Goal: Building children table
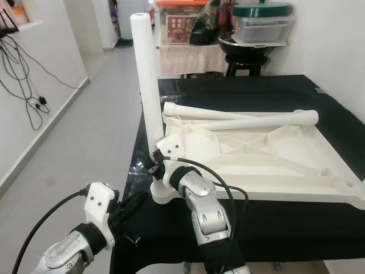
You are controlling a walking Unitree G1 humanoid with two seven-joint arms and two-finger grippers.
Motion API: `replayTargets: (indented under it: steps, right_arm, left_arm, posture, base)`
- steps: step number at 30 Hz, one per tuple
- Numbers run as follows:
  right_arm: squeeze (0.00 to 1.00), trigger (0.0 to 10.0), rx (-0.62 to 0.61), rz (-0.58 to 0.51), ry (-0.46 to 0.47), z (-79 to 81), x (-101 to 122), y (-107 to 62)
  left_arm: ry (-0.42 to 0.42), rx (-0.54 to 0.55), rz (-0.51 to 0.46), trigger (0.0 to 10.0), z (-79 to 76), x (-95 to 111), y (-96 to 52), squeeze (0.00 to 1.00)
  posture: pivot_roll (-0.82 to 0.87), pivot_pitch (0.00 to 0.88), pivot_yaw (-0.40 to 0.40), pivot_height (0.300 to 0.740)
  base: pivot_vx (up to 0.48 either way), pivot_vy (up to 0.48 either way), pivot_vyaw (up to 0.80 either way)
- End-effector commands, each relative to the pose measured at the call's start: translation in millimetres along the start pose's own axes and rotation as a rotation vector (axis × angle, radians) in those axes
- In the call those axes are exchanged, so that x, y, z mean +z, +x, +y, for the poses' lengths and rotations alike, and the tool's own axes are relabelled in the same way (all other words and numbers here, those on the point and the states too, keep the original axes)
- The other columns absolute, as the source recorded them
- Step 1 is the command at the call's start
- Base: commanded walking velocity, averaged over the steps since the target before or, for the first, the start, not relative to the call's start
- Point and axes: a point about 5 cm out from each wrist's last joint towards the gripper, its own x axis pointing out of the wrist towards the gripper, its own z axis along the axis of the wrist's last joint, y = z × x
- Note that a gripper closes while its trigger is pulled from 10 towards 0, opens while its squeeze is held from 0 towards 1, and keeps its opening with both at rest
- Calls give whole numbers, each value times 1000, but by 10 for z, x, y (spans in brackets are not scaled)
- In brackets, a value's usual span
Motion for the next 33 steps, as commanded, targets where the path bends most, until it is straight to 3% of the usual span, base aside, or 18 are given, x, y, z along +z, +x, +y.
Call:
replayTargets:
  steps: [1, 3, 6, 7, 8, 9, 12, 16, 20, 21, 22, 23, 33]
  right_arm:
    - [1000, 10000, 71, 38, 66, 32, -98, 5]
    - [1000, 10000, 203, -37, 56, 26, 57, 31]
    - [1000, 10000, 303, -85, 0, 17, 208, 29]
    - [212, 10000, 374, -80, -36, 4, 246, 25]
    - [212, 10000, 374, -80, -36, 4, 246, 25]
    - [0, 10000, 454, -58, -77, -14, 249, 17]
    - [0, 10000, 623, -16, -134, -54, 228, -6]
    - [0, 10000, 642, 0, -144, -97, 237, 58]
    - [0, 10000, 718, -2, -94, -126, 284, 129]
    - [0, 1529, 733, 4, -77, -140, 283, 140]
    - [0, 1529, 733, 4, -77, -140, 283, 140]
    - [0, 0, 739, 11, -68, -153, 278, 148]
    - [0, 0, 713, 14, -74, -290, 224, 130]
  left_arm:
    - [7, 5, 7, 10000, 8, -24, 13, 0]
    - [7, 5, 7, 10000, 6, -22, 16, 0]
    - [7, 4, 6, 10000, 4, -20, 20, 0]
    - [8, 5, 5, 10000, 3, -18, 22, 0]
    - [8, 5, 5, 10000, 3, -18, 22, 0]
    - [8, 7, 4, 10000, 2, -17, 23, 0]
    - [10, 10, 3, 10000, 1, -16, 24, 0]
    - [11, 12, 2, 10000, -2, -16, 22, 0]
    - [12, 15, 3, 10000, -6, -15, 8, 0]
    - [13, 15, 3, 10000, -7, -15, 5, 0]
    - [13, 15, 3, 10000, -7, -15, 5, 0]
    - [13, 15, 3, 10000, -8, -15, 4, 0]
    - [11, 17, 5, 10000, -16, -17, 7, 0]
  posture:
    - [-8, 15, -2, 740]
    - [-9, 17, 1, 740]
    - [-2, 16, -2, 740]
    - [0, 16, -3, 740]
    - [0, 16, -3, 740]
    - [3, 16, -4, 740]
    - [9, 16, -6, 740]
    - [17, 18, -9, 740]
    - [26, 22, -6, 740]
    - [28, 23, -6, 740]
    - [28, 23, -6, 740]
    - [28, 23, -6, 740]
    - [22, 26, -6, 740]
  base:
    - [0, 0, 0]
    - [0, 0, 0]
    - [0, 0, 0]
    - [0, 0, 0]
    - [0, 0, 0]
    - [0, 0, 0]
    - [0, 0, 0]
    - [0, 0, 0]
    - [0, 0, 0]
    - [0, 0, 0]
    - [0, 0, 0]
    - [0, 0, 0]
    - [0, 0, 0]
